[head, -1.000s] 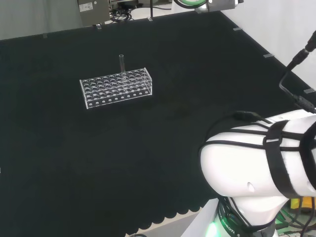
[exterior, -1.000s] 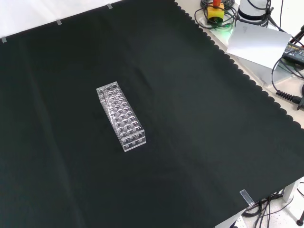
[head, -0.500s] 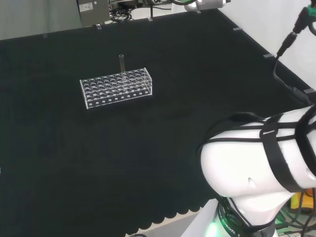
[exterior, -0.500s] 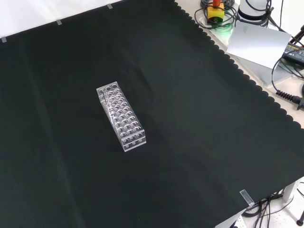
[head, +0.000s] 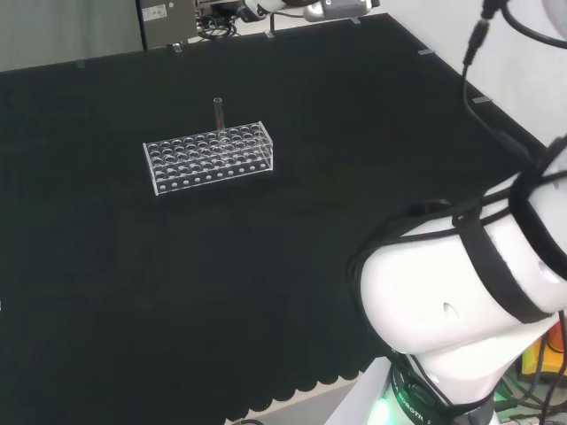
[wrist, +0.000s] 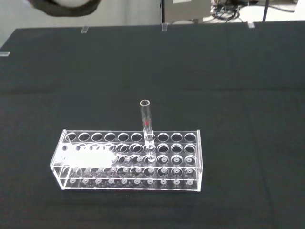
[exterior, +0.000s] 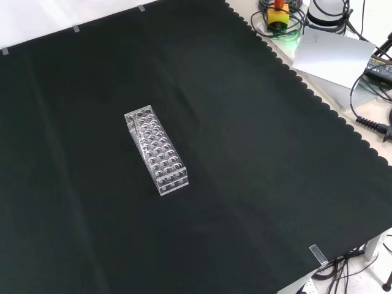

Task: Pick up the test tube.

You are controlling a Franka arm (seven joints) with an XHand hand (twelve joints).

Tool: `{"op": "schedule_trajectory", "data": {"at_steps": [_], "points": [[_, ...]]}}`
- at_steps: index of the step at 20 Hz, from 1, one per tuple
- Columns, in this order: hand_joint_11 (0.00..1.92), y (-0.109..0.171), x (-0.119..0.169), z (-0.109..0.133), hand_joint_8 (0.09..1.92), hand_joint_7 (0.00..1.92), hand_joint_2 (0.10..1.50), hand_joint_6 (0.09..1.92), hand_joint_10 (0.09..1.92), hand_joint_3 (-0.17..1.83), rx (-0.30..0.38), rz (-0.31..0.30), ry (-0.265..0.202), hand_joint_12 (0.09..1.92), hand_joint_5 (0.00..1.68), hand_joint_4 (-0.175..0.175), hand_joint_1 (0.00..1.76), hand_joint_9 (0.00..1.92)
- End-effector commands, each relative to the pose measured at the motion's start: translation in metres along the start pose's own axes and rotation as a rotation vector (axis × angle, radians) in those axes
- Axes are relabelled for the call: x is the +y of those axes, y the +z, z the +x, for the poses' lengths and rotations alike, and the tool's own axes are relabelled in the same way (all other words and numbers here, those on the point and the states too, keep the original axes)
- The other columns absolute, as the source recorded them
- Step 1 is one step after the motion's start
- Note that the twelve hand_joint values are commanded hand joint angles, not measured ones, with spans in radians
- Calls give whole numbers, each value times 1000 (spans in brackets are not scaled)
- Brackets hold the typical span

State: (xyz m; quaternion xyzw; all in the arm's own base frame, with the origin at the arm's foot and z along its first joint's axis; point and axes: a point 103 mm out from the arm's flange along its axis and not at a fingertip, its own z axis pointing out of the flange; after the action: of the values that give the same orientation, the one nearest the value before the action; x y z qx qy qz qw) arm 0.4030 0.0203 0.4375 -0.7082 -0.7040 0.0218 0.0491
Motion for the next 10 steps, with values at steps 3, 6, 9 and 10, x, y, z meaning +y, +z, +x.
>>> {"op": "schedule_trajectory", "data": {"at_steps": [3,6,9,10], "points": [[0,42,80,13,834,287,773,87,923,379,-19,91,-48,1559,256,-77,695,183],[0,58,101,17,835,301,783,87,922,391,-17,126,-55,1562,272,-74,677,193],[0,73,120,21,836,314,788,87,921,400,-15,148,-62,1564,286,-74,665,200],[0,79,126,24,836,318,790,87,921,402,-19,159,-65,1565,290,-74,663,203]]}}
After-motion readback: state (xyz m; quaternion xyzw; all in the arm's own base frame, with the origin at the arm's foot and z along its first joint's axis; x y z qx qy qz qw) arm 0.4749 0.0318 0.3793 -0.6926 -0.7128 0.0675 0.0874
